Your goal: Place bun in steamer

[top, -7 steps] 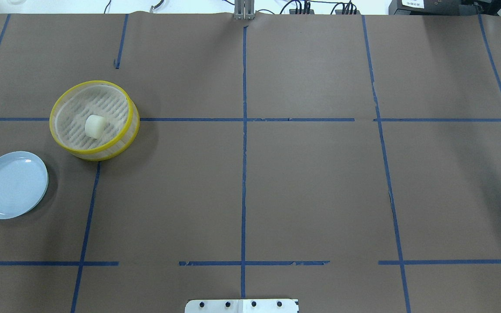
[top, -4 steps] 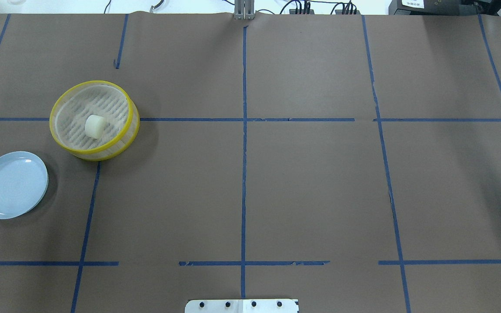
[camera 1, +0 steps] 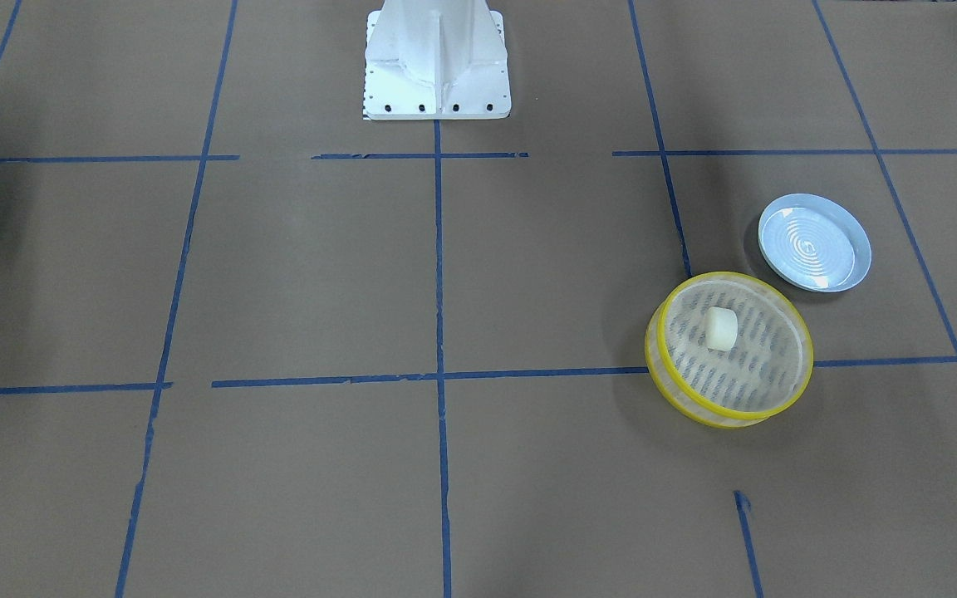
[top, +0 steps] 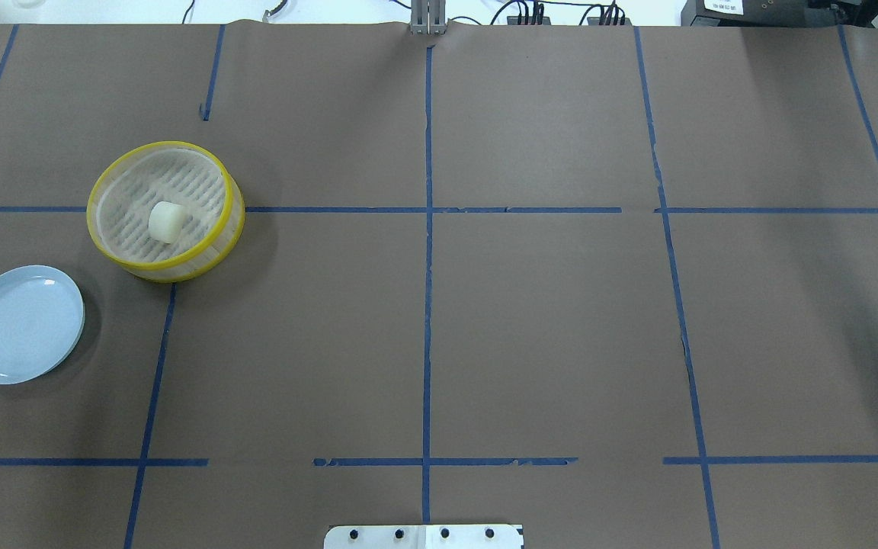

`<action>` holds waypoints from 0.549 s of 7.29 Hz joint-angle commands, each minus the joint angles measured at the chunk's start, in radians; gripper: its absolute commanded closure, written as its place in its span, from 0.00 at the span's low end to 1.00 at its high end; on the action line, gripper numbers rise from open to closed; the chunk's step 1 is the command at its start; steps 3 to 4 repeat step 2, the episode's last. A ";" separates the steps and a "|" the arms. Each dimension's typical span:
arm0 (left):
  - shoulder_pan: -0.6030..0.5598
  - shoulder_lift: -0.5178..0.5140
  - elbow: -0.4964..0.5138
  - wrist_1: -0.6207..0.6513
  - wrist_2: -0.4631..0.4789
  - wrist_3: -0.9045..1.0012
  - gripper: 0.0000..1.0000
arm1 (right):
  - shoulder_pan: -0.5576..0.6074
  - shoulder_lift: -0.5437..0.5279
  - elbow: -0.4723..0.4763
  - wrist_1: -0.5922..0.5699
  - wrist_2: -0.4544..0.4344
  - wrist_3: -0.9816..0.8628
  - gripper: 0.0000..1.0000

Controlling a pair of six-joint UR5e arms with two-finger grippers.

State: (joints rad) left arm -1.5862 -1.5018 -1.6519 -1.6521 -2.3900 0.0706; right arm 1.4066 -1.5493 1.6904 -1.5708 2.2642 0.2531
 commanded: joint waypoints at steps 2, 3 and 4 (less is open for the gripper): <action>0.000 -0.001 -0.002 0.000 0.000 0.000 0.00 | 0.000 0.000 0.000 0.000 0.000 0.000 0.00; 0.000 -0.001 -0.002 0.000 0.000 0.000 0.00 | 0.000 0.000 0.000 0.000 0.000 0.000 0.00; 0.000 -0.001 -0.002 0.000 0.000 0.000 0.00 | 0.000 0.000 0.000 0.000 0.000 0.000 0.00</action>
